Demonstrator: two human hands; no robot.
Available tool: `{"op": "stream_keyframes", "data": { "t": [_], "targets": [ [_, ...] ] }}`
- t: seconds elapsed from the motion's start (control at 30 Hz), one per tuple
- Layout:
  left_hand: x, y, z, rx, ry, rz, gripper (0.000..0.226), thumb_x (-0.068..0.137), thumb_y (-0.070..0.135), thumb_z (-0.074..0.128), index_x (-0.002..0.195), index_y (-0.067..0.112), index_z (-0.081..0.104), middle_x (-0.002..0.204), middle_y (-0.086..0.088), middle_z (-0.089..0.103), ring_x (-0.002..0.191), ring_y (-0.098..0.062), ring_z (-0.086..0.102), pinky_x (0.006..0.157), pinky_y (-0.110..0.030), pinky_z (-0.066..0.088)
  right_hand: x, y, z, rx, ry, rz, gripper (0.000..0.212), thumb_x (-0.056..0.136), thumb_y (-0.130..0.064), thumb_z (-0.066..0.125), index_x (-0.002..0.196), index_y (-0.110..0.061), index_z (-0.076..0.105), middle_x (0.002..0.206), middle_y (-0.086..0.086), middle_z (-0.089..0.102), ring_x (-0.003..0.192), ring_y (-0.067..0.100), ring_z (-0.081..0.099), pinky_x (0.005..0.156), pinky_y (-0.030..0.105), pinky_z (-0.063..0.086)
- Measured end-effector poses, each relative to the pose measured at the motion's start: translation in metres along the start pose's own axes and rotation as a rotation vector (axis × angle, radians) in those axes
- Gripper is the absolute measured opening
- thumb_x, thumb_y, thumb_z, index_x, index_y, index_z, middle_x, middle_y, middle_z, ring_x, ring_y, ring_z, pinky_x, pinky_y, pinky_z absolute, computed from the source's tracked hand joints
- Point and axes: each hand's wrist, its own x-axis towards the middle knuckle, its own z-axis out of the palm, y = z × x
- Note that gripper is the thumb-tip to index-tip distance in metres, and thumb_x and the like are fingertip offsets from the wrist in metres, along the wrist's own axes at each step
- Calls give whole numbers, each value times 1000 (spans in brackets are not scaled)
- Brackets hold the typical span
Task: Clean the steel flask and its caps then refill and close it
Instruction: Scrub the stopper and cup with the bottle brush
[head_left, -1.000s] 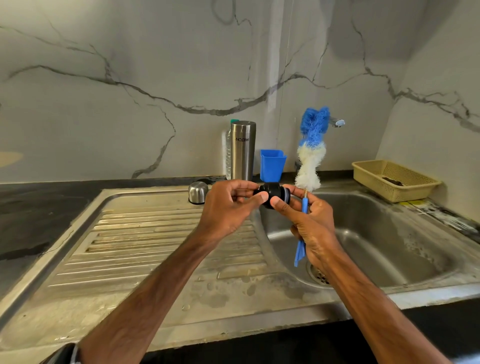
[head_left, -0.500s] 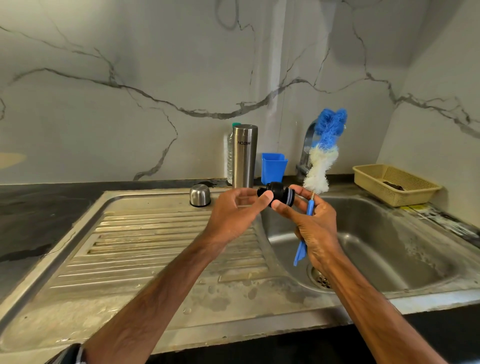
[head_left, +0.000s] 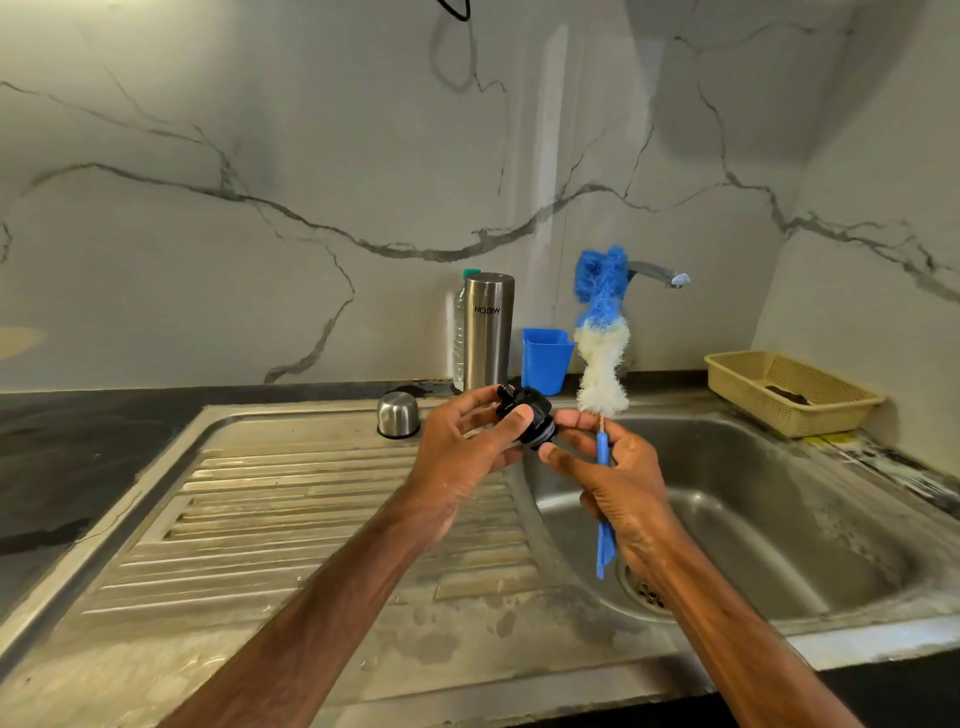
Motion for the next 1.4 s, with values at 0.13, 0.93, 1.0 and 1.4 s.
{"op": "stream_keyframes", "data": {
  "t": [0.13,0.93,1.0,1.4],
  "targets": [
    [-2,-3,4,168,-11,127,47,84,27,82,128,22,67,114,6,75,104,-4,71,87,-31,61,0,1,0,-34,19,-7,33,78,1,79,108,-10,68,101,0,77,51,-3,59,46,10,44],
    [4,-8,-11,483,2,399,62,81,20,85,137,17,59,118,15,67,111,8,62,83,-3,47,-21,-12,-4,-265,-189,102,34,106,-23,43,86,-7,65,56,0,40,44,9,26,38,19,20],
    [1,-10,-10,512,-29,421,62,81,17,85,138,16,60,115,17,68,110,10,62,88,-10,52,-20,-15,-2,-273,-186,97,35,106,-22,44,84,-6,66,55,-1,39,43,9,26,38,18,19],
    [1,-11,-6,681,-56,551,61,81,27,84,137,18,61,120,4,73,111,-5,67,97,-38,57,-11,-18,9,-392,-80,8,35,104,-15,48,80,-2,70,47,-9,47,38,2,35,37,15,27]
  ]
}}
